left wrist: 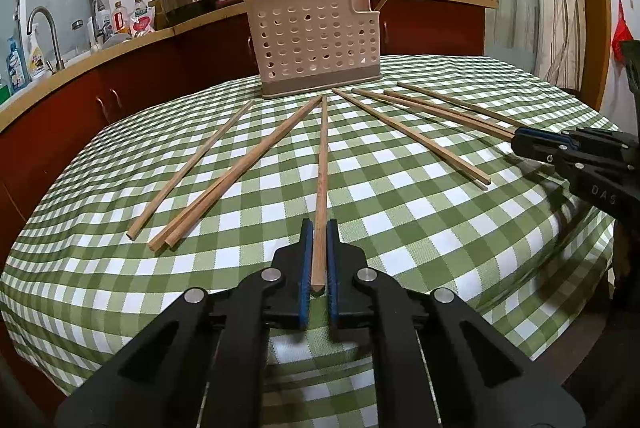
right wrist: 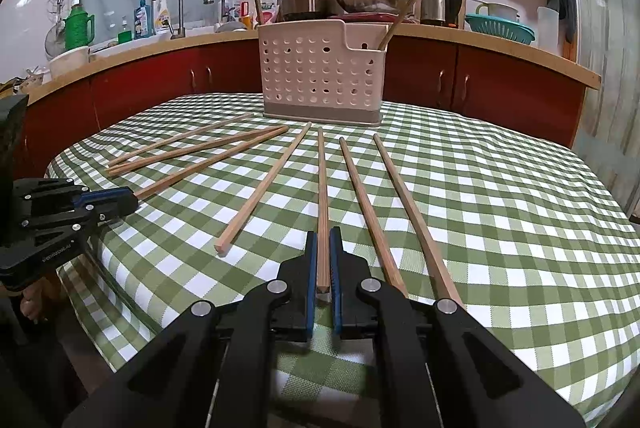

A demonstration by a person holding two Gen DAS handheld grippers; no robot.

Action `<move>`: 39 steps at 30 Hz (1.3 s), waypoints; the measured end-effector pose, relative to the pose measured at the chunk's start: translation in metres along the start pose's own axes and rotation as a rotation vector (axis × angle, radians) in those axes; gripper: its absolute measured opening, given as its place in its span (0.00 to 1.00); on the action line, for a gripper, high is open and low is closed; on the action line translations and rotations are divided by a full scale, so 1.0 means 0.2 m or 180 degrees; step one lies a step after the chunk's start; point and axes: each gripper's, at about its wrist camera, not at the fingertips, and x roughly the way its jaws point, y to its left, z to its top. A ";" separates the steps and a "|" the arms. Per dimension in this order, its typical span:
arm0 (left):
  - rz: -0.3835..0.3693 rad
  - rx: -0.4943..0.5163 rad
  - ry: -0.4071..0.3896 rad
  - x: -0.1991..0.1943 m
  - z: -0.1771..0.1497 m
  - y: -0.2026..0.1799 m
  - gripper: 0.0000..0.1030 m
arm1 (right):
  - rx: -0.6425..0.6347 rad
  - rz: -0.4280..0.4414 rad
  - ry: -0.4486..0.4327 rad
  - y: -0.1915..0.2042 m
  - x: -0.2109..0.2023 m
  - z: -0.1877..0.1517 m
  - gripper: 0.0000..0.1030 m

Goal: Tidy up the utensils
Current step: 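Lift both held chopsticks and lower them upright into the beige holder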

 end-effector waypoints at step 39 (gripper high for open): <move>0.0376 -0.0066 -0.0933 -0.43 0.35 0.13 0.06 | 0.0022 -0.0024 -0.0792 0.04 -0.40 0.38 0.07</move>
